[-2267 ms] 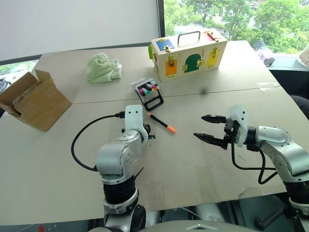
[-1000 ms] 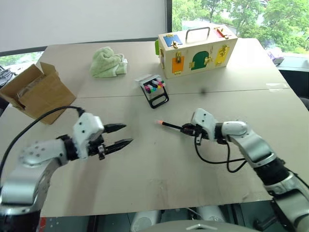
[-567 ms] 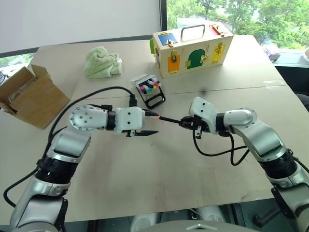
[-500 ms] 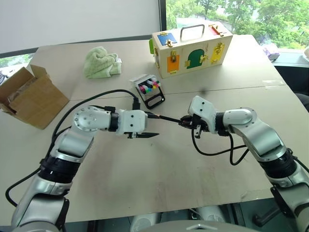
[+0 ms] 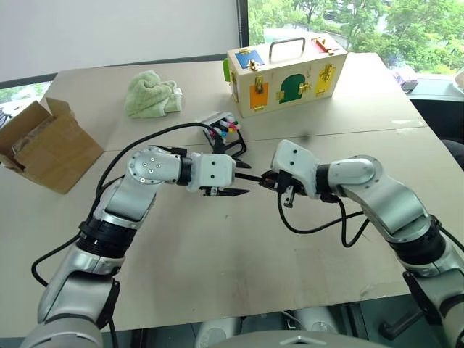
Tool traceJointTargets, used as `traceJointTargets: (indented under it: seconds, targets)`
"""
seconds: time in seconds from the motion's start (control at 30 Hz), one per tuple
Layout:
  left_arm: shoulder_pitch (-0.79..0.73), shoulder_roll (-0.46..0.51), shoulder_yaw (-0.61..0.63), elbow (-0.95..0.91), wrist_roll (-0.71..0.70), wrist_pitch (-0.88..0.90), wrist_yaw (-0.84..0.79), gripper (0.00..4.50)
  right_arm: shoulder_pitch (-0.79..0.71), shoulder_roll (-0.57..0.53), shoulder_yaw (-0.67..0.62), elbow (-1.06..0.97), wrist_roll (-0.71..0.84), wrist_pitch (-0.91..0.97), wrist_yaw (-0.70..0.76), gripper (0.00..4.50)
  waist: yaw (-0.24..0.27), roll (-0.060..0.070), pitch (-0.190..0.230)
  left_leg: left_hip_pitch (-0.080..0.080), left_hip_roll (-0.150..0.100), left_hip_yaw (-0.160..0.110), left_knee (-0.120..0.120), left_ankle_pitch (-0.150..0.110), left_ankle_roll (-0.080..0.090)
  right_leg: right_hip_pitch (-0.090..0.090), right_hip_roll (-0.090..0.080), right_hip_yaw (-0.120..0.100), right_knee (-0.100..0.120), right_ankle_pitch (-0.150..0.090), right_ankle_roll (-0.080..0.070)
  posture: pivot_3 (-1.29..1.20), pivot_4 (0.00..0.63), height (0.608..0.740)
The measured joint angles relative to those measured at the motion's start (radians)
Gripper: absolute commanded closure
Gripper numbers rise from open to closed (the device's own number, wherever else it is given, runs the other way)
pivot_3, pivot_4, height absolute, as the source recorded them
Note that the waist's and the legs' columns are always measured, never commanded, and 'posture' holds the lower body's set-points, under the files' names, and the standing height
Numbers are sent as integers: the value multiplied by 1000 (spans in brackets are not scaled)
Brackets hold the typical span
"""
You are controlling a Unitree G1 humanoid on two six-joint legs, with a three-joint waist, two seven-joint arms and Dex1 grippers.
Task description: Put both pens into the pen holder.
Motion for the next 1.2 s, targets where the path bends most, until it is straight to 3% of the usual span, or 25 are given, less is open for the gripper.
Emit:
traceJointTargets:
  seconds: [0.2, 0.7, 0.97, 1.03, 1.2]
  targets:
    - [-20, -16, -13, 22, 22, 9, -5, 4408, -30, -19, 26, -1, -8, 6, -4, 4474, 0, 0, 0, 0, 0, 0, 4, 0, 0, 0, 0, 0, 5, 0, 0, 0, 150, 740]
    - [-86, -20, -39, 26, 28, 140, -81, 4460, -121, -71, 128, 0, -77, -25, 45, 4474, -1, 0, 0, -1, 0, -1, 11, 0, 0, 0, 1, -1, 8, 0, 0, 0, 150, 740]
    - [-85, -49, -58, 76, 41, 147, -48, 4500, -146, -48, 108, -1, -72, -82, 60, 786, 0, 0, 0, -1, 0, -2, 11, 0, 0, 0, 0, -1, 8, 0, 0, 0, 150, 740]
    - [-81, -52, -49, 79, 37, 149, -38, 4500, -131, -58, 73, -3, -50, -71, 64, 786, 2, 0, 0, -2, -1, -2, 12, 0, 0, 0, 0, -2, 8, 0, 0, 0, 150, 740]
    - [4, -78, 59, 80, -40, 173, 33, 4500, -15, -78, -213, -5, 102, 13, 71, 786, 4, 0, 0, -4, -1, -4, 12, 0, 0, 0, 0, -4, 8, 0, 0, 0, 150, 740]
